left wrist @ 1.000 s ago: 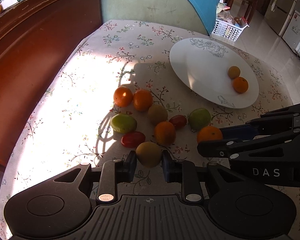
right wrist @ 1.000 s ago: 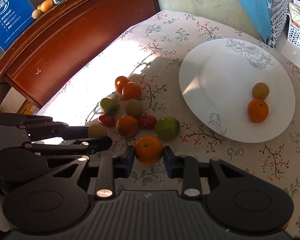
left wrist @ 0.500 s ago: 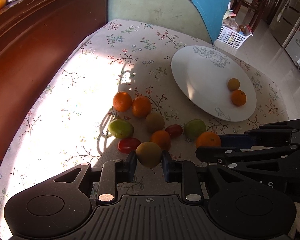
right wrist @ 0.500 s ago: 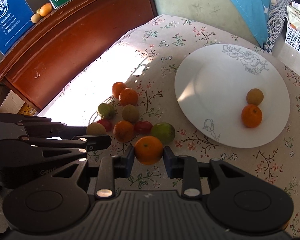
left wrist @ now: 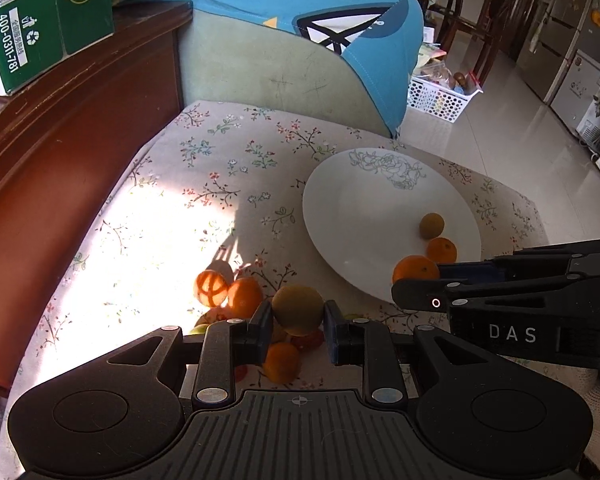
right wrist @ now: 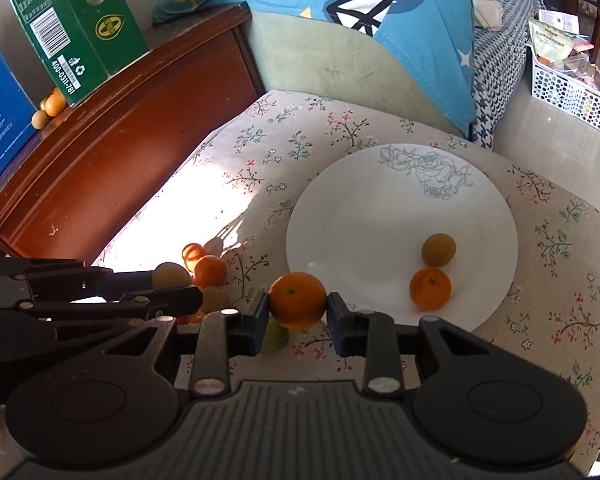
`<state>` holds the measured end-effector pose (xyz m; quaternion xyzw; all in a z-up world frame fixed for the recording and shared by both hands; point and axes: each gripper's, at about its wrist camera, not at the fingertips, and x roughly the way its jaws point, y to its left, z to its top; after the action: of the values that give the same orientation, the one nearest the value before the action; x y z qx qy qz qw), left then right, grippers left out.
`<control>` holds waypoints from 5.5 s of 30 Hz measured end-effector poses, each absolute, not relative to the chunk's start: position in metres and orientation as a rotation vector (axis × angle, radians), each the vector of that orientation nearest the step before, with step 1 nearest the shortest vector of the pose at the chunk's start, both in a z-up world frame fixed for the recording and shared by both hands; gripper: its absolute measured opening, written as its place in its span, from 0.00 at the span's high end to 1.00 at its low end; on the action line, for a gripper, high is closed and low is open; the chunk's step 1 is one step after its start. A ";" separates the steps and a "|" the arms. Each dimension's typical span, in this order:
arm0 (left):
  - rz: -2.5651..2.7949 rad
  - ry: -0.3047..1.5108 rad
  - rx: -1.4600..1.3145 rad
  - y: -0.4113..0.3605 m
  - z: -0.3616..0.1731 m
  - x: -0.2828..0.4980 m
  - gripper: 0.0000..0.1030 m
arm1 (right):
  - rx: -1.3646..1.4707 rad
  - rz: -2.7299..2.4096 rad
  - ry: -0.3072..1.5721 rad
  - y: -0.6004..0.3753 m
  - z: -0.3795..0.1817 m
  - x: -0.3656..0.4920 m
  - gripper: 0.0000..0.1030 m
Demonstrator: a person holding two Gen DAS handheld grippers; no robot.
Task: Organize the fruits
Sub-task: 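Lower both held fruits onto the white plate and open both grippers, then move both open grippers back to the remaining fruit, then grasp a green lime with the right gripper while the left grasps a red tomato, then carry the lime and tomato onto the white plate and open both grippers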
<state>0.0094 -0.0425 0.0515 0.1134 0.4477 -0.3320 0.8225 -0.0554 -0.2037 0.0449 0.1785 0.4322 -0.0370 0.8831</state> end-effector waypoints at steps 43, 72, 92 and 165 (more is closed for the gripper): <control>-0.688 1.023 0.231 -0.102 0.036 0.044 0.41 | 0.491 -0.289 0.857 -0.263 0.028 -0.032 0.65; -0.559 1.072 0.272 -0.009 0.022 0.047 0.35 | 0.337 -0.001 0.994 -0.175 0.012 -0.040 0.63; -0.584 1.077 0.359 -0.001 -0.007 0.035 0.38 | 0.274 0.023 1.033 -0.159 -0.011 -0.035 0.63; -0.702 0.945 0.275 -0.050 0.045 0.038 0.76 | 0.350 -0.117 0.870 -0.224 0.039 -0.028 0.68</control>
<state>0.0379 -0.0499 0.0446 0.1291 0.4440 -0.3302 0.8229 -0.0284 -0.2243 0.0388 0.1686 0.4189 -0.0564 0.8905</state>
